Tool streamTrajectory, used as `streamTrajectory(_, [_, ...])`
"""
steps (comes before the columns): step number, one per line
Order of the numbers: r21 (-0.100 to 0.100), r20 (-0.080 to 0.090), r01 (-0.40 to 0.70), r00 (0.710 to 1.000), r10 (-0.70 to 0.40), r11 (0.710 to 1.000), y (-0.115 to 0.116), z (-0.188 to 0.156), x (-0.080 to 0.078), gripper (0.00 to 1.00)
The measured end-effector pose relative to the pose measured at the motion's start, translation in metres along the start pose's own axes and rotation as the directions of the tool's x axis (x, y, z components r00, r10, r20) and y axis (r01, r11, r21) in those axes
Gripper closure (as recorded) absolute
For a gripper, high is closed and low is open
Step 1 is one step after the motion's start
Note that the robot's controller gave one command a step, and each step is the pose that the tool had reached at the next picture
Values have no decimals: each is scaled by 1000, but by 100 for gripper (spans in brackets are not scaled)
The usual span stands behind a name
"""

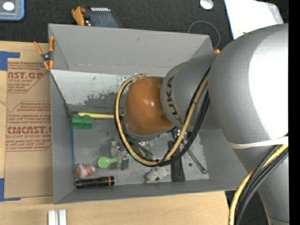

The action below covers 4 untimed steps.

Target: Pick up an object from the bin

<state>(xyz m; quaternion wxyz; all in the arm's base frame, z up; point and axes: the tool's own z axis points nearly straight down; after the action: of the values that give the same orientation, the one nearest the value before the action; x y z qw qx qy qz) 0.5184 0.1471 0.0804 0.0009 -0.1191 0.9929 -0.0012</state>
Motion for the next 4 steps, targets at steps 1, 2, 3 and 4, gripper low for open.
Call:
streamTrajectory(1, [0, 0, 1, 1000, -1, 1000, 0, 0, 0, 100])
streamTrajectory(2, [-3, 1, 49, 999, -49, 999, -10, 1, 4, 100])
streamTrajectory(3, [1, 1, 185, 983, -185, 983, -17, 6, -8, 100])
streamTrajectory(4, [-4, -5, 191, 982, -191, 982, -36, -42, -11, 100])
